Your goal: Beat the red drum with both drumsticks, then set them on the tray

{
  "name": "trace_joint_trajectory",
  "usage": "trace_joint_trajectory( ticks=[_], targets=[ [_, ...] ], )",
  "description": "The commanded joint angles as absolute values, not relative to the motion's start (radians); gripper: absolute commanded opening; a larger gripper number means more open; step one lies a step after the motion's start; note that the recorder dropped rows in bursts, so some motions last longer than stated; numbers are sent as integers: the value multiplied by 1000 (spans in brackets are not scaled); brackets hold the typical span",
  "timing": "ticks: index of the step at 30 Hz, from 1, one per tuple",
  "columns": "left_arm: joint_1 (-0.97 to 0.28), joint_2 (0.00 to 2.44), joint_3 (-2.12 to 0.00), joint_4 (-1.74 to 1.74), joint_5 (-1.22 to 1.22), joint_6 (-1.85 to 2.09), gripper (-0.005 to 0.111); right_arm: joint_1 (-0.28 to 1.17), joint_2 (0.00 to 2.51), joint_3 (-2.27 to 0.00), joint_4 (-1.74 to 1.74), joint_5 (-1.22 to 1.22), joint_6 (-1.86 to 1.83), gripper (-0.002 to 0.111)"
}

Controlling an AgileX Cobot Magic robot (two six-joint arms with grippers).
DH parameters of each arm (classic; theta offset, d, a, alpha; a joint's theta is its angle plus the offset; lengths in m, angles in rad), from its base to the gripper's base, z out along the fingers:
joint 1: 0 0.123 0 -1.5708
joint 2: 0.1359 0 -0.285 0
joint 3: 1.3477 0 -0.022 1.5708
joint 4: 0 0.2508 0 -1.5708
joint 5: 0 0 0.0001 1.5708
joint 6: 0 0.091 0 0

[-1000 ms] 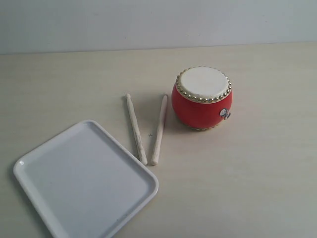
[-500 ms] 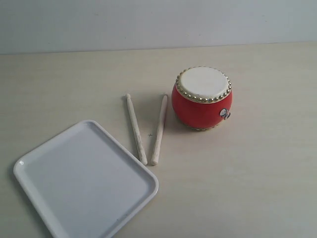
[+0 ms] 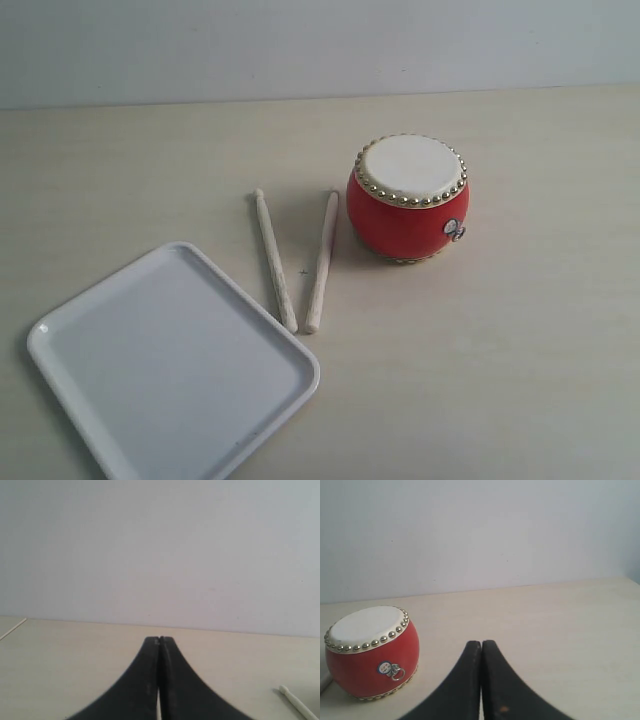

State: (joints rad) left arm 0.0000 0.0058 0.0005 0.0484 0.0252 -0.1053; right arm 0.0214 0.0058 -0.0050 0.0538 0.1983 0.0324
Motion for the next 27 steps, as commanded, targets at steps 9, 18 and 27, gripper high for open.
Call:
trace_joint_trajectory(
  ticks=[9,18,27],
  targets=[
    [1,0,0,41,20,-109,0,18,0,0,49,188,29,0],
    [1,0,0,41,20,-111,0,18,0,0,49,188,29,0],
    [1,0,0,41,-425,-449,0,18,0,0,49,188,29,0]
  ],
)
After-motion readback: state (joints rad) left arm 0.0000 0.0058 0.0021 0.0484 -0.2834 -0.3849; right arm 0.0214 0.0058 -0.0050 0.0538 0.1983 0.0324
